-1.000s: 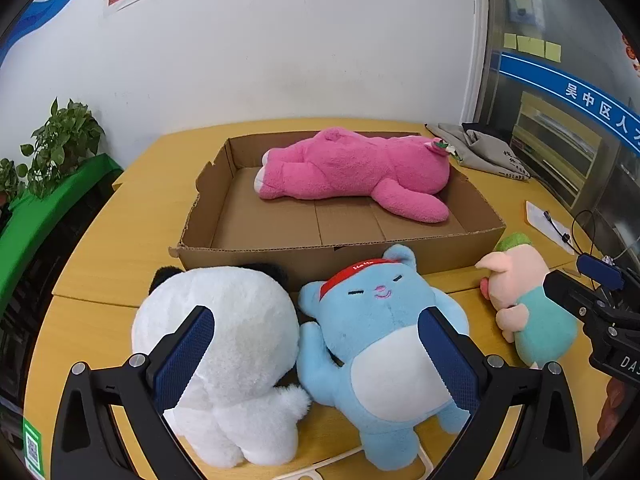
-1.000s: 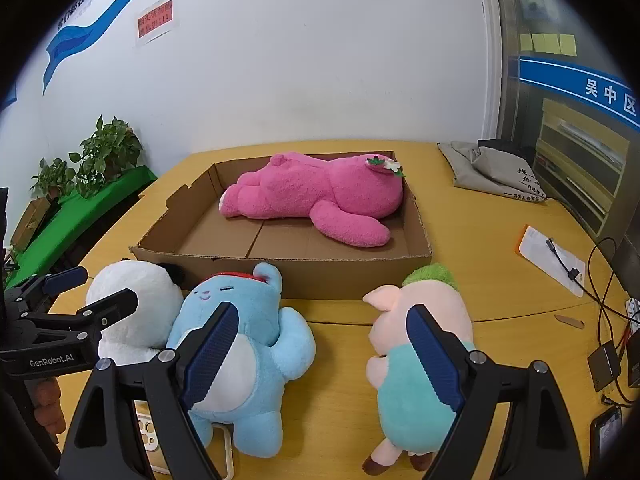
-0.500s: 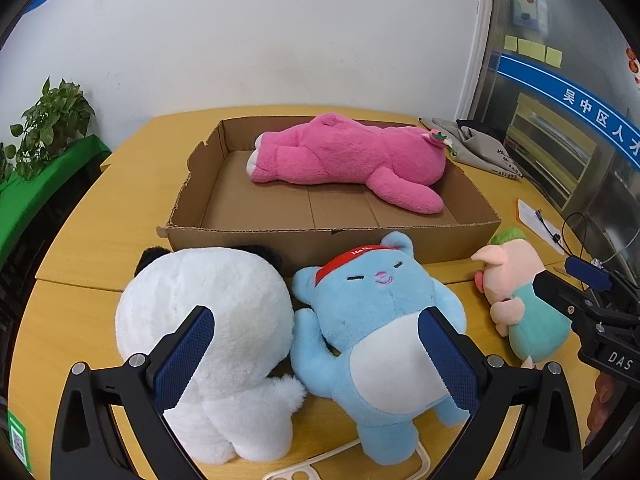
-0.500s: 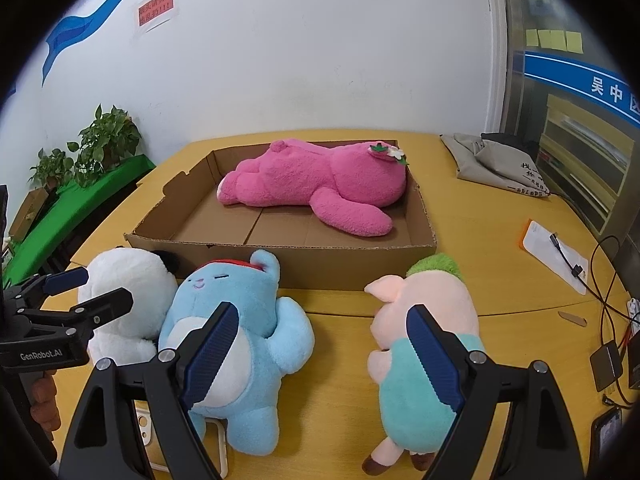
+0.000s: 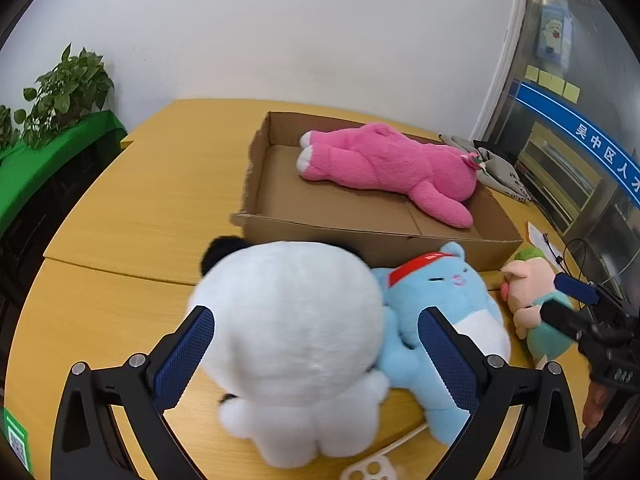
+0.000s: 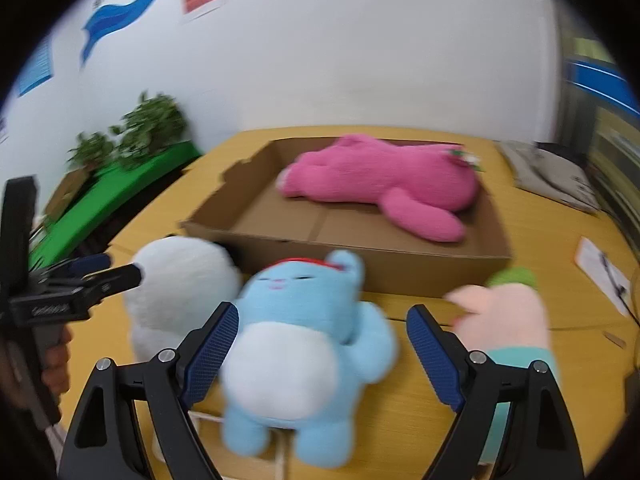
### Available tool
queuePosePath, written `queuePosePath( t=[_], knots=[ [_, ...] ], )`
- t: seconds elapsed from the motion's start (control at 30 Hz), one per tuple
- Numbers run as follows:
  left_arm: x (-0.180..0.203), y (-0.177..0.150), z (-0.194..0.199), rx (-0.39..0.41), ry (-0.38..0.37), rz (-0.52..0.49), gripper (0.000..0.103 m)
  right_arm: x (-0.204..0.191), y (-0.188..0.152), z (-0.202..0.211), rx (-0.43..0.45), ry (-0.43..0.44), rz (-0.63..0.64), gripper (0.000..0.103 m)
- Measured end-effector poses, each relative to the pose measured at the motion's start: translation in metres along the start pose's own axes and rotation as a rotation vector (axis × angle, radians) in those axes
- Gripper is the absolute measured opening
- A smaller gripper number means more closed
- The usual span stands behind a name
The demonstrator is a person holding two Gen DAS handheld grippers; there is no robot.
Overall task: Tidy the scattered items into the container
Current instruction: 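Close both tools on the white panda plush, then lift the white panda with both tools and lower it into the box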
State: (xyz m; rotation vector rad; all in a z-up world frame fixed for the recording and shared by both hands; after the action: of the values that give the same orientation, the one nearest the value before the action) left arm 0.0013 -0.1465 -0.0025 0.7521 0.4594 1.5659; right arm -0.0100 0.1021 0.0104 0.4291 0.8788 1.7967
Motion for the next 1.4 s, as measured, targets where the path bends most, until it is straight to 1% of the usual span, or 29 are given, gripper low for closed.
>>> queuePosePath(
  t=[0.1, 0.2, 0.27, 0.33, 0.4, 0.47, 0.57, 0.7, 0.77, 0.83, 0.9, 0.97, 1.03, 1.07, 1.1, 1.17, 1.27, 1.33, 1.4],
  knots=[
    [-0.024, 0.003, -0.009, -0.022, -0.032, 0.018, 0.103, -0.036, -0.001, -0.021, -0.038, 0.089, 0.078, 0.086],
    [-0.043, 0.005, -0.029, -0.083, -0.089, 0.042, 0.103, -0.074, -0.003, -0.047, -0.081, 0.17, 0.118, 0.086],
    [-0.049, 0.004, -0.043, -0.124, -0.141, 0.031, 0.103, -0.094, -0.004, -0.064, -0.111, 0.21, 0.141, 0.086],
    [-0.051, 0.002, -0.057, -0.154, -0.173, 0.012, 0.102, -0.11, -0.006, -0.086, -0.14, 0.208, 0.175, 0.086],
    [-0.051, 0.001, -0.063, -0.173, -0.232, 0.011, 0.096, -0.117, -0.009, -0.109, -0.17, 0.18, 0.191, 0.086],
    [-0.055, 0.001, -0.065, -0.177, -0.242, 0.021, 0.092, -0.119, -0.01, -0.126, -0.191, 0.185, 0.179, 0.086],
    [-0.06, 0.001, -0.067, -0.191, -0.28, 0.054, 0.086, -0.12, -0.008, -0.139, -0.189, 0.22, 0.144, 0.09],
    [-0.057, -0.001, -0.063, -0.188, -0.294, 0.044, 0.079, -0.129, -0.012, -0.143, -0.173, 0.223, 0.157, 0.091],
    [-0.057, 0.0, -0.061, -0.183, -0.302, 0.052, 0.076, -0.129, -0.012, -0.142, -0.151, 0.234, 0.148, 0.086],
    [-0.055, 0.004, -0.055, -0.174, -0.303, 0.054, 0.074, -0.125, -0.013, -0.135, -0.123, 0.247, 0.122, 0.073],
    [-0.049, 0.012, -0.045, -0.155, -0.297, 0.044, 0.073, -0.123, -0.012, -0.127, -0.092, 0.254, 0.11, 0.068],
    [-0.041, 0.026, -0.031, -0.117, -0.3, 0.028, 0.073, -0.122, -0.004, -0.114, -0.047, 0.253, 0.102, 0.067],
    [-0.031, 0.048, -0.014, -0.065, -0.323, 0.016, 0.073, -0.115, 0.011, -0.095, 0.01, 0.272, 0.067, 0.067],
    [-0.025, 0.059, -0.007, -0.041, -0.338, 0.004, 0.073, -0.11, 0.021, -0.084, 0.043, 0.28, 0.053, 0.067],
    [-0.016, 0.076, 0.0, -0.006, -0.357, -0.029, 0.073, -0.106, 0.032, -0.074, 0.079, 0.275, 0.054, 0.067],
    [-0.001, 0.108, 0.006, 0.04, -0.373, -0.079, 0.073, -0.095, 0.06, -0.054, 0.156, 0.243, 0.076, 0.067],
    [0.022, 0.158, -0.004, 0.067, -0.385, -0.134, 0.073, -0.072, 0.105, -0.044, 0.229, 0.22, 0.076, 0.067],
    [0.034, 0.187, -0.02, 0.069, -0.38, -0.16, 0.073, -0.055, 0.131, -0.047, 0.247, 0.196, 0.063, 0.066],
    [0.04, 0.207, -0.034, 0.068, -0.376, -0.171, 0.073, -0.041, 0.153, -0.055, 0.254, 0.179, 0.048, 0.066]
  ],
)
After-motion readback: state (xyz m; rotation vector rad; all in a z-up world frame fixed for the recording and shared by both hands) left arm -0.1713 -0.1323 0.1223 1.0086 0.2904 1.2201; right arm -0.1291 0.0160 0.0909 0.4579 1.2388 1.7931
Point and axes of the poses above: each gripper's, at about its wrist camera, not at the fingertips, and z roughly against the way its jaws point, x to its right, y to its top, the point moved 2 cm from there along -z, roughly the way its jaws point, and after that the axes turned 1 degree about -x, right-handed, at the moved point
